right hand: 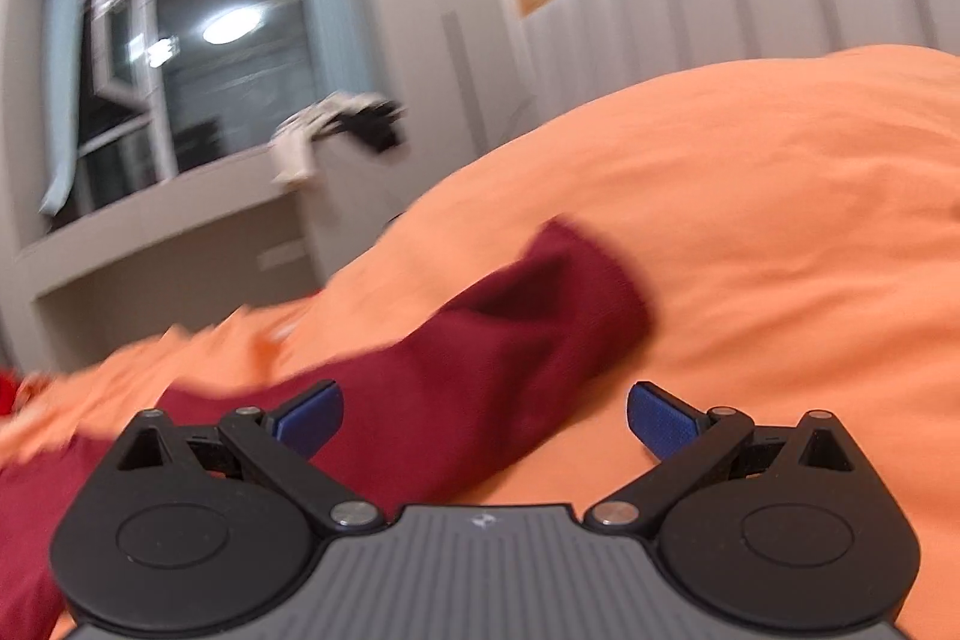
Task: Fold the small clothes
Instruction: 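Move the right gripper down to the cuff of the outstretched sleeve, then close the right gripper on the sleeve cuff and lift it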
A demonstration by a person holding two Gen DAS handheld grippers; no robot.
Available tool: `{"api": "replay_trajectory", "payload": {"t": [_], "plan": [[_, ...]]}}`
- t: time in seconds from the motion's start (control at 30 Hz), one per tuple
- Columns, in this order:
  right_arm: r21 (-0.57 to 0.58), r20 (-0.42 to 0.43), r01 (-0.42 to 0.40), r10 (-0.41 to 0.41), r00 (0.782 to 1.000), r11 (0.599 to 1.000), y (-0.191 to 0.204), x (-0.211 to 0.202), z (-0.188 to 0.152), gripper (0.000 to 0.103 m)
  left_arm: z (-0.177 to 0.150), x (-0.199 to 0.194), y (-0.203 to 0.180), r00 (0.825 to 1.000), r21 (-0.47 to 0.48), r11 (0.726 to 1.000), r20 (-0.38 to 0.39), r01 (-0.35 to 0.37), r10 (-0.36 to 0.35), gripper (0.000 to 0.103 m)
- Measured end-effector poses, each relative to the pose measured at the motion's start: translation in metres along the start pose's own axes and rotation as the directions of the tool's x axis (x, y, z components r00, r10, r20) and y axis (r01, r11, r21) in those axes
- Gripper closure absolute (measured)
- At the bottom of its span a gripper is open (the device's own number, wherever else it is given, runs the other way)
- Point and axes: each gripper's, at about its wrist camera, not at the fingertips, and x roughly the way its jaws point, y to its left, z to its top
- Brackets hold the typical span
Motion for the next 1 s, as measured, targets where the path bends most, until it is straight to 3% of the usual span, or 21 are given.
{"api": "replay_trajectory", "payload": {"t": [0.03, 0.13, 0.23, 0.33, 0.37, 0.53, 0.7, 0.87, 1.0], "plan": [[0.054, 0.006, 0.009, -0.01, 1.0, 0.999, -0.01, 0.005, 0.005, 0.0, 0.0, 0.0, -0.001, 1.0, 0.002, 1.0, 0.0, 0.0, 0.0, 0.0], [0.183, 0.002, 0.005, -0.005, 1.0, 0.983, -0.033, 0.019, 0.014, 0.015, 0.0, 0.002, -0.002, 1.0, 0.008, 1.0, -0.001, -0.002, 0.002, 0.0], [0.217, 0.013, 0.003, -0.006, 1.0, 0.976, -0.041, 0.032, 0.019, 0.034, 0.0, 0.002, -0.002, 1.0, 0.007, 1.0, -0.002, 0.0, 0.0, 0.0], [0.248, -0.018, 0.012, -0.008, 1.0, 0.969, -0.042, 0.048, 0.025, 0.072, 0.001, 0.002, -0.002, 1.0, 0.003, 1.0, -0.004, 0.004, -0.004, 0.0], [0.263, -0.034, 0.005, 0.004, 0.999, 0.965, -0.043, 0.052, 0.028, 0.091, 0.001, 0.003, -0.002, 1.0, 0.0, 1.0, -0.005, 0.007, -0.007, 0.0], [0.38, 0.026, -0.045, 0.039, 0.999, 0.924, -0.059, 0.041, 0.062, 0.092, 0.002, 0.001, 0.004, 0.999, -0.022, 0.999, -0.011, 0.032, -0.032, 0.0], [0.331, 0.061, -0.038, 0.019, 0.998, 0.943, -0.065, 0.028, 0.106, 0.093, 0.004, -0.003, 0.01, 0.999, -0.038, 0.998, -0.012, 0.046, -0.047, 0.0], [0.237, 0.056, -0.065, 0.053, 0.997, 0.969, -0.021, 0.019, 0.113, 0.093, 0.01, -0.01, 0.013, 0.999, -0.055, 0.997, 0.019, 0.052, -0.051, 0.0], [0.137, 0.082, -0.147, 0.137, 0.987, 0.98, 0.035, -0.002, 0.112, 0.093, 0.018, -0.02, 0.027, 0.997, -0.099, 0.994, 0.057, 0.05, -0.044, 0.0]]}}
